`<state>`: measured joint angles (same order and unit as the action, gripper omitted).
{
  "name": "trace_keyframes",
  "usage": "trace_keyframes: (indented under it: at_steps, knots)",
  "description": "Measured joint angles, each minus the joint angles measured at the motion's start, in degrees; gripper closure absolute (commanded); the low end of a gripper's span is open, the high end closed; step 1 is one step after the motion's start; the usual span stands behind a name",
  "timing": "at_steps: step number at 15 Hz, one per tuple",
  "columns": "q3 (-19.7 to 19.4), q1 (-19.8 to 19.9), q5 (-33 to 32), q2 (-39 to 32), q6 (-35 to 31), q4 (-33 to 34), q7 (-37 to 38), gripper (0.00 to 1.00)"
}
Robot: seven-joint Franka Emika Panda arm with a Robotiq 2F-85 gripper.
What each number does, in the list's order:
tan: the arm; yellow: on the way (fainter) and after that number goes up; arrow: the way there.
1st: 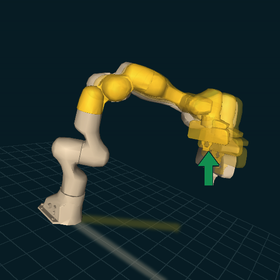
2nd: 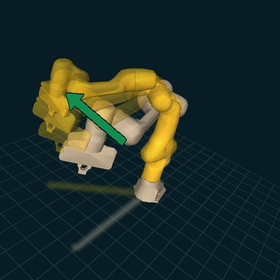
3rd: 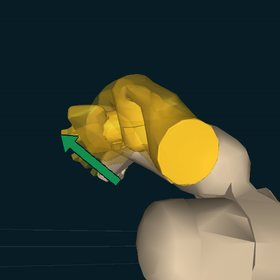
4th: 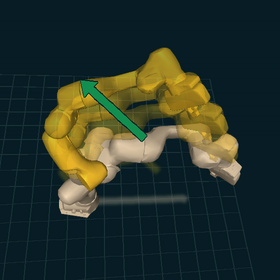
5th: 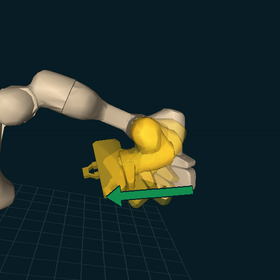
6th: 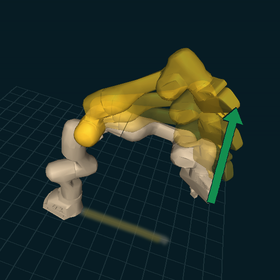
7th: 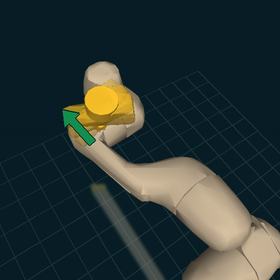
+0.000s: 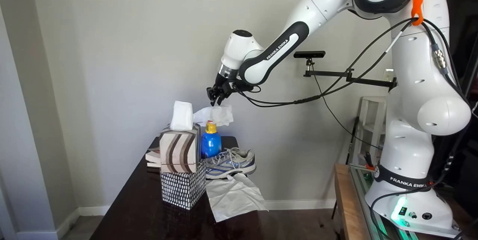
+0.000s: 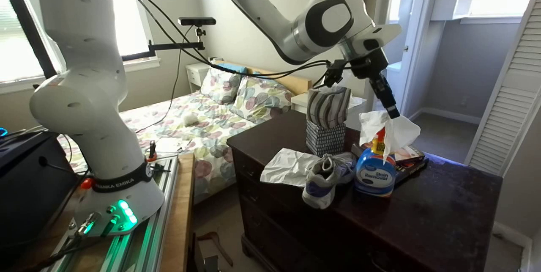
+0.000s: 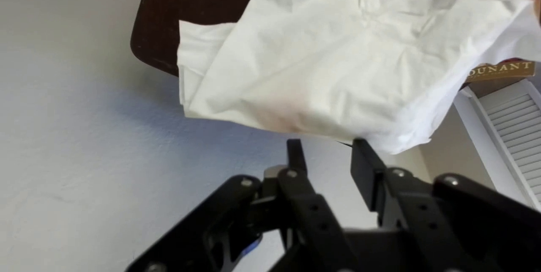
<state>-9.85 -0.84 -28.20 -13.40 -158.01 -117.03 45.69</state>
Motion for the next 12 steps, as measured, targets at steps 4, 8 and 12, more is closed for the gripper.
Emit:
trace_keyframes:
  at_steps: [4,8,12]
  knots:
    - [-0.1,-0.1,0.0,-0.1,0.0,0.1,0.0,0.64]
    - [-0.2,-0.2,0.1,-0.1,0.0,0.2,0.0,0.31]
    - [0.1,-0.7,0.1,0.0,-0.1,0.4,0.0,0.04]
